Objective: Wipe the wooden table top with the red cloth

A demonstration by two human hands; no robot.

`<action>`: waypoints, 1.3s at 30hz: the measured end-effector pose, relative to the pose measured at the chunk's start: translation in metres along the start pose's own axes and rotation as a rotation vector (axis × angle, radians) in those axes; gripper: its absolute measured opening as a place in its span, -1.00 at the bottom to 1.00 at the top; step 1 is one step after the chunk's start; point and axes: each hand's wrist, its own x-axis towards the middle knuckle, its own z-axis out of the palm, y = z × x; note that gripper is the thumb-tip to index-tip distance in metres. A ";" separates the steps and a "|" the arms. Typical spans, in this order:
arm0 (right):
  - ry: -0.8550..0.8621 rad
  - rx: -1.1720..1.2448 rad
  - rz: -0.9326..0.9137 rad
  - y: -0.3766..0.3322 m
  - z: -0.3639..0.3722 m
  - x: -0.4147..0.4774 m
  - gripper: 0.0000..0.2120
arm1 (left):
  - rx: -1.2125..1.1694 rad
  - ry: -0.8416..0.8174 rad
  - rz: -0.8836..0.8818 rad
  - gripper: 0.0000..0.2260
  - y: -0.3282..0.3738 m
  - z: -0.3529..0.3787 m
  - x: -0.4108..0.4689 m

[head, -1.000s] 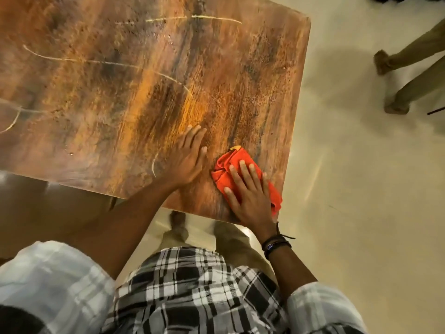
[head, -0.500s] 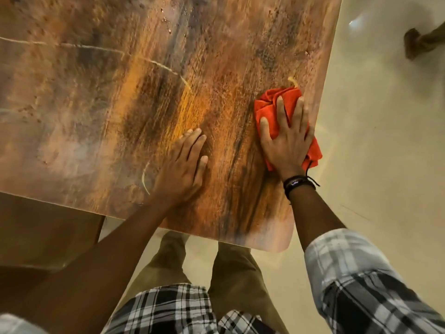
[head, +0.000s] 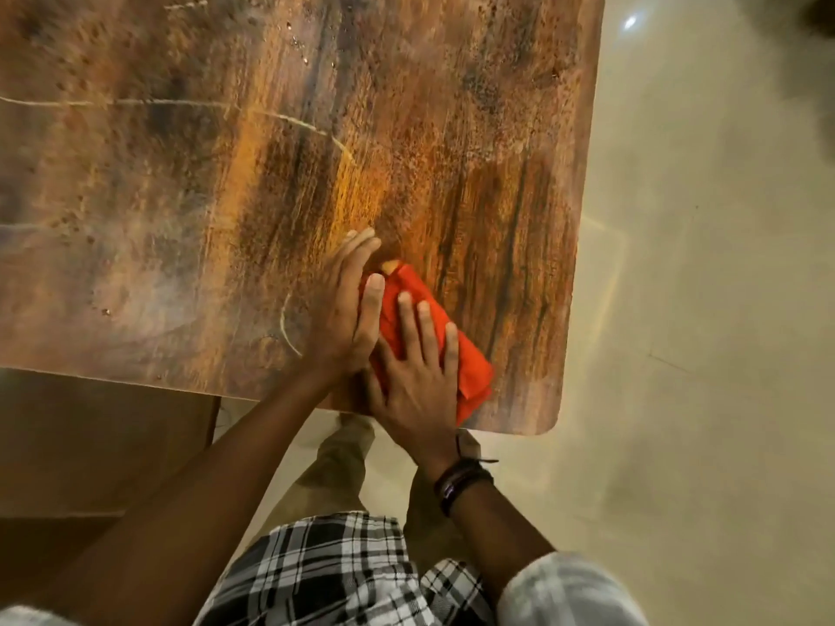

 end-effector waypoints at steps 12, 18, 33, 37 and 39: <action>0.083 0.034 0.446 0.124 -0.030 -0.013 -0.43 | 0.104 -0.203 0.047 -0.51 -0.008 0.018 -0.028; 0.085 0.001 0.376 0.074 -0.021 0.084 -0.47 | 0.042 -0.078 0.010 -0.50 -0.005 0.012 -0.026; -0.039 -0.054 0.265 0.096 -0.033 -0.006 -0.42 | 0.099 0.021 0.020 -0.49 -0.005 0.020 0.072; 0.006 -0.017 0.308 0.144 -0.044 0.059 -0.40 | 0.270 -0.009 0.040 -0.49 -0.009 0.036 0.124; 0.034 -0.018 0.305 0.163 -0.047 0.099 -0.40 | 0.385 -0.063 0.034 -0.46 -0.011 0.044 0.131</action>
